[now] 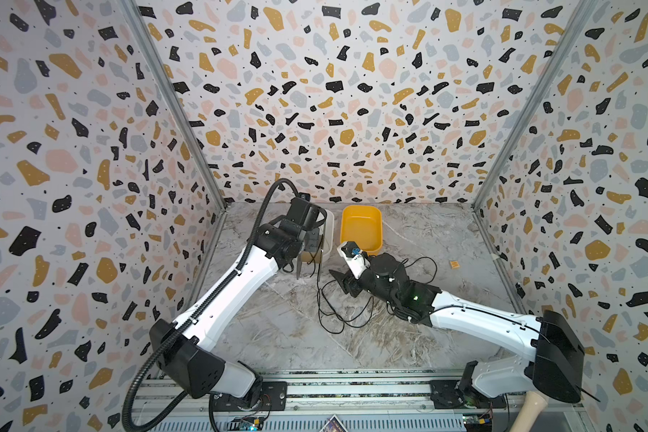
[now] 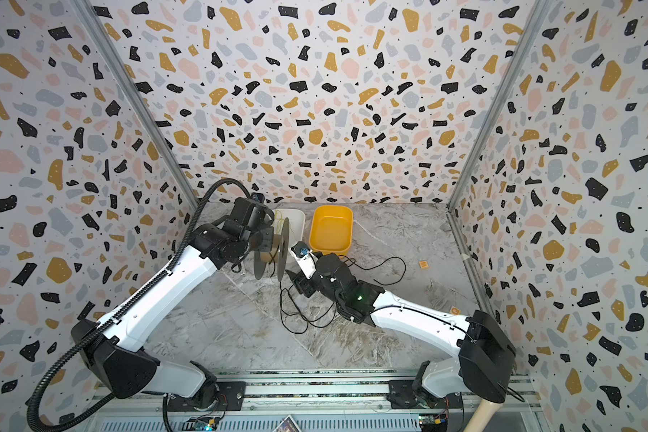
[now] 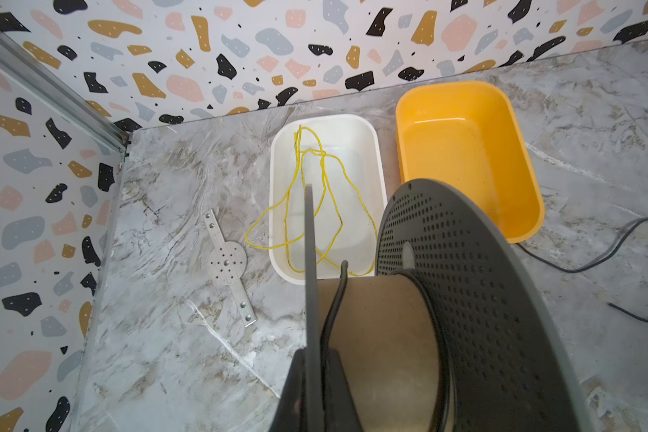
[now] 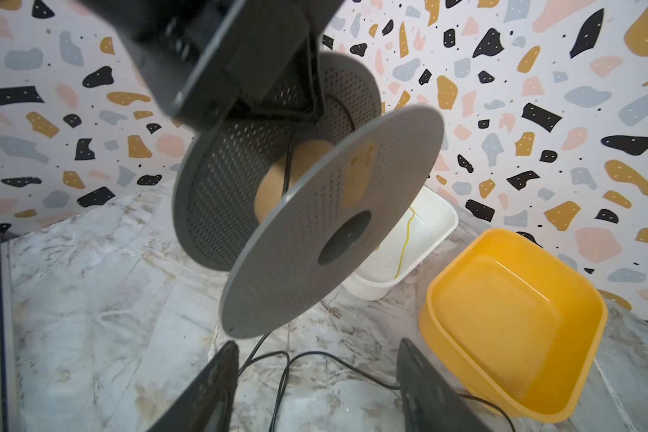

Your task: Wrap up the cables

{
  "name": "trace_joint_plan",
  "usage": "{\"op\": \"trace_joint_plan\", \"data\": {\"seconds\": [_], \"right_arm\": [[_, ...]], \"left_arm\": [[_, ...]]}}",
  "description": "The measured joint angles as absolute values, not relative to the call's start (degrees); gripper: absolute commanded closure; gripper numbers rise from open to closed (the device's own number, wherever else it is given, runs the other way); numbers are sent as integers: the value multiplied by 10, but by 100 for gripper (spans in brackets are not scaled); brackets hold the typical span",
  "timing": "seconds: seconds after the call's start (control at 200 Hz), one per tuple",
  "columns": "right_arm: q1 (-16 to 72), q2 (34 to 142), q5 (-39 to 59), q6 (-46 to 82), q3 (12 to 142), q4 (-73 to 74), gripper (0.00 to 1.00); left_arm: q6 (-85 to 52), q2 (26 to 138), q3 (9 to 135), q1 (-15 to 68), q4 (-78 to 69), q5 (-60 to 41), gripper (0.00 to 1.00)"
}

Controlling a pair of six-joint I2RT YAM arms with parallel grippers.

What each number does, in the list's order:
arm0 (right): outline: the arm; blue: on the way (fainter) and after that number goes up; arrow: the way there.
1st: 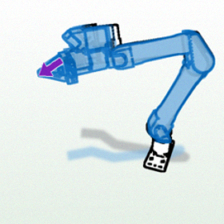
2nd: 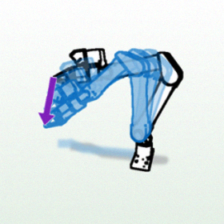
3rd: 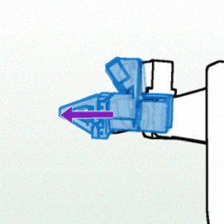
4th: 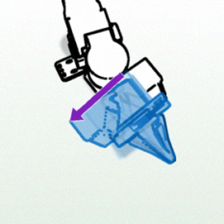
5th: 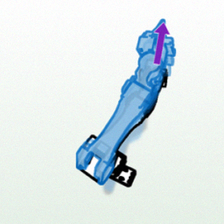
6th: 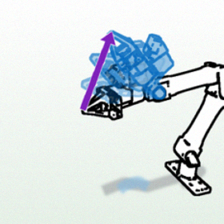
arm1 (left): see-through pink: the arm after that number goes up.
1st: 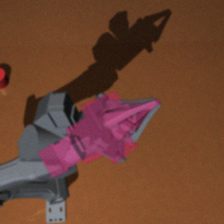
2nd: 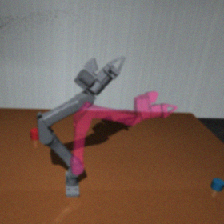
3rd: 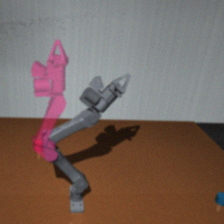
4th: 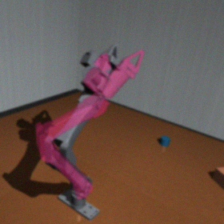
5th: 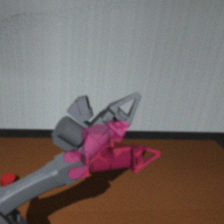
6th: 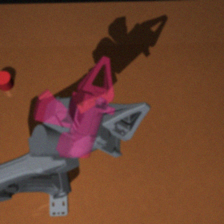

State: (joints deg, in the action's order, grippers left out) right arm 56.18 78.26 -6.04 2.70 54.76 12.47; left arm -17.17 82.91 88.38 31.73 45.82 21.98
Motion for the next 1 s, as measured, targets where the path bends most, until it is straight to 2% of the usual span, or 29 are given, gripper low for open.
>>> {"op": "trace_joint_plan", "data": {"seconds": [0.405,0.676,0.816,1.001], "right_arm": [[446,788,89,72,477,137,30],[441,855,188,73,481,163,29],[442,884,198,84,500,168,29],[446,900,145,154,517,189,29]], "left_arm": [[-158,809,919,317,463,220,100],[-156,771,941,316,462,215,100],[-154,759,959,316,460,214,100],[-154,746,964,316,458,215,100]]}}
